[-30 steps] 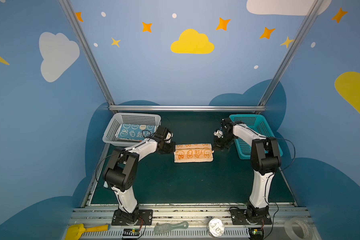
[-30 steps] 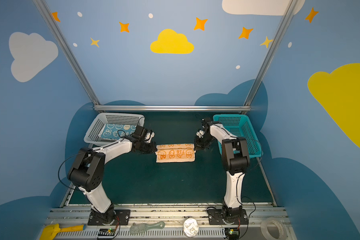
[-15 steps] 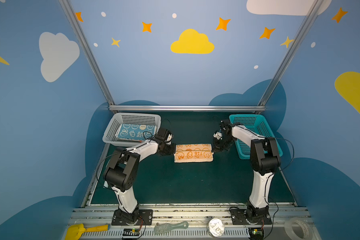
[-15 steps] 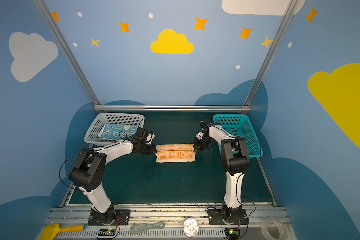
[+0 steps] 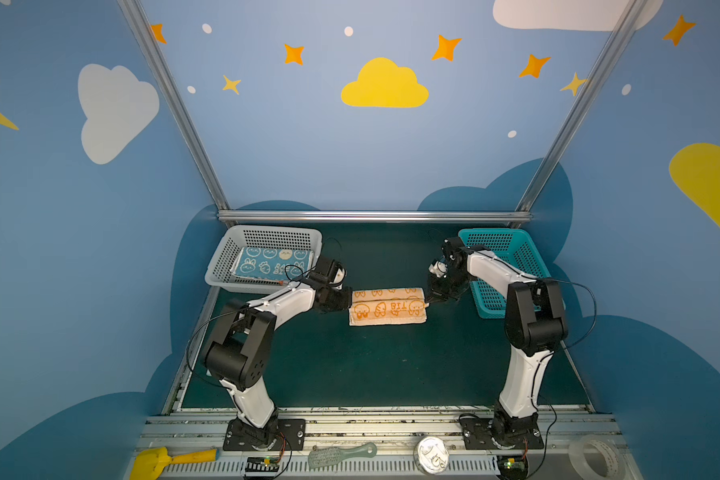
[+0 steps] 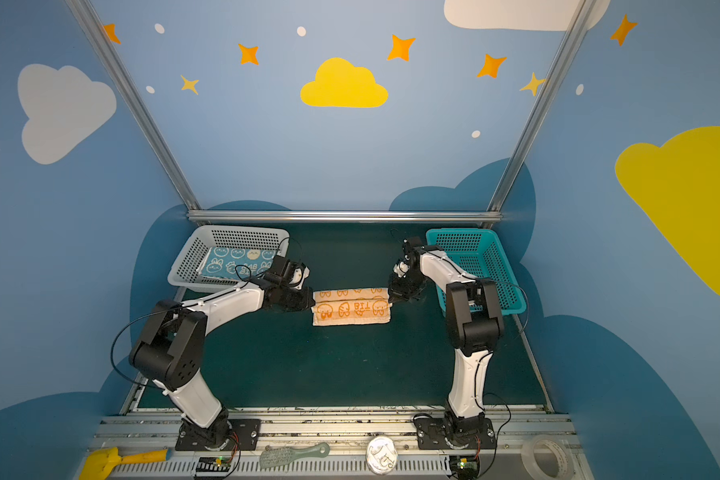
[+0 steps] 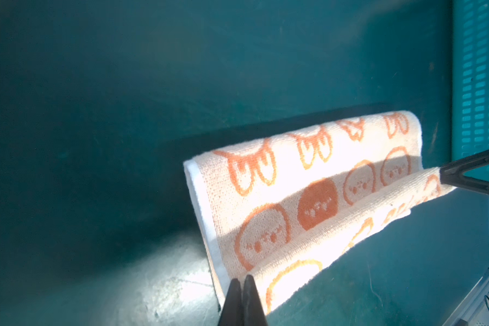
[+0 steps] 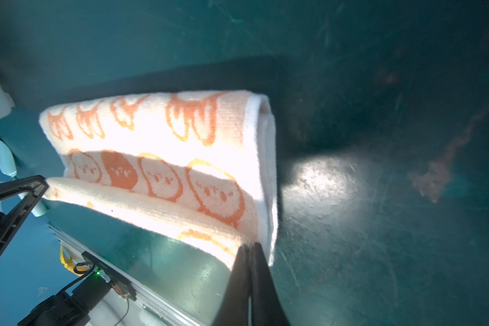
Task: Fold and stack the towels
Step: 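Fold the held far edge over toward the robot with both grippers, then release the folded edge and raise both grippers off the towel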
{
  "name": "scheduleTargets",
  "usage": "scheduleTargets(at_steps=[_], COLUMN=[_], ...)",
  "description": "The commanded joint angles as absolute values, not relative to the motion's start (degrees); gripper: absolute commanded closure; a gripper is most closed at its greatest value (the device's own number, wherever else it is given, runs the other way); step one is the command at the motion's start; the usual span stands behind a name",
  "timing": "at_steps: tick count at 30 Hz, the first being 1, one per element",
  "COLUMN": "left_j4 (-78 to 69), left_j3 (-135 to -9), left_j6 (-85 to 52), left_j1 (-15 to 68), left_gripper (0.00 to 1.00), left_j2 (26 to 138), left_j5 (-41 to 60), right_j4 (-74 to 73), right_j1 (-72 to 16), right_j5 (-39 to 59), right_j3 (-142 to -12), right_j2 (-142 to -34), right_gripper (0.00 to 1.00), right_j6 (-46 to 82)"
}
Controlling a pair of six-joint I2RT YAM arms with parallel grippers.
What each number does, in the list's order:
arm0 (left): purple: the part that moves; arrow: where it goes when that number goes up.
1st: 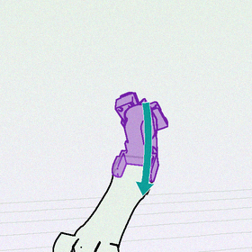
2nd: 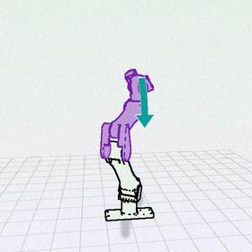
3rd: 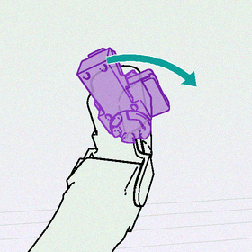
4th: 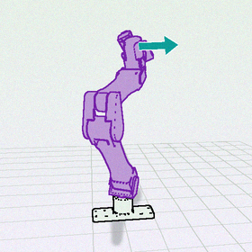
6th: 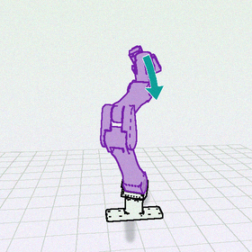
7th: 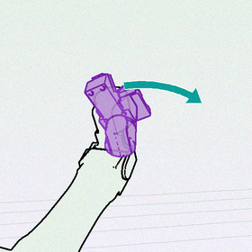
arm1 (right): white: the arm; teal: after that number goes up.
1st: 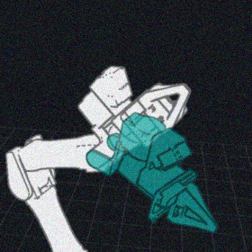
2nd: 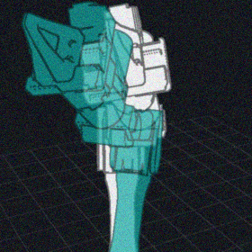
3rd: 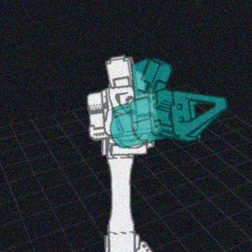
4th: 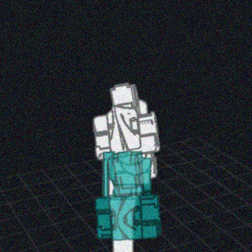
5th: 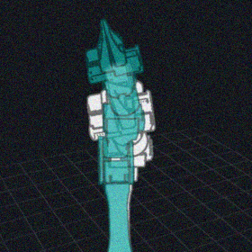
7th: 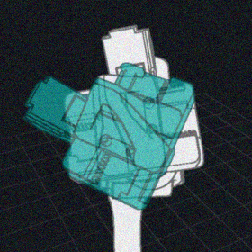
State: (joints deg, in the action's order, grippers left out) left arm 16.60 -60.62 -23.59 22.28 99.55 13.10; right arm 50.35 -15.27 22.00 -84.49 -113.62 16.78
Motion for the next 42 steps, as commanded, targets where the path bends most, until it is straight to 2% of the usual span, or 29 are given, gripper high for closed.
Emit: scheduleTargets(at_steps=[1, 18, 24, 26, 29, 33, 37, 41, 42], left_j4=[17.1, 16.5, 16.8, 17.0, 16.9, 17.1, 17.6, 18.0, 18.1], left_j3=[-59.3, -59.7, -59.9, -59.8, -59.9, -60.3, -60.7, -60.7, -60.9], left_j6=[-24.1, -24.5, -24.5, -24.6, -24.8, -25.0, -25.0, -25.2, -25.2], left_j1=[22.2, 23.3, 23.6, 23.7, 24.1, 24.8, 25.7, 26.3, 26.5], left_gripper=[0.97, 0.97, 0.93, 0.90, 0.82, 0.66, 0.59, 0.52, 0.49], left_j2=[99.8, 103.3, 103.3, 103.3, 103.1, 102.6, 101.8, 100.6, 100.3], left_j5=[11.9, 12.2, 12.1, 12.1, 12.2, 12.2, 11.9, 11.5, 11.5], right_j4=[50.5, 49.1, 49.3, 49.3, 49.3, 49.1, 49.2, 49.6, 49.7], right_j1=[-15.1, -15.3, -15.4, -15.5, -15.5, -15.7, -15.8, -16.2, -16.3], right_j5=[19.9, 19.9, 19.9, 20.1, 20.2, 20.5, 20.6, 20.5, 20.3], right_j3=[-83.3, -81.7, -82.0, -81.9, -81.8, -81.8, -81.8, -82.0, -82.0], right_j2=[-113.7, -116.2, -116.3, -116.3, -116.1, -115.3, -114.1, -112.7, -112.3], right_gripper=[1.00, 1.00, 1.00, 0.98, 0.91, 0.80, 0.68, 0.49, 0.47], right_j6=[17.3, 17.4, 17.5, 17.5, 17.6, 17.8, 18.0, 18.0, 18.1])
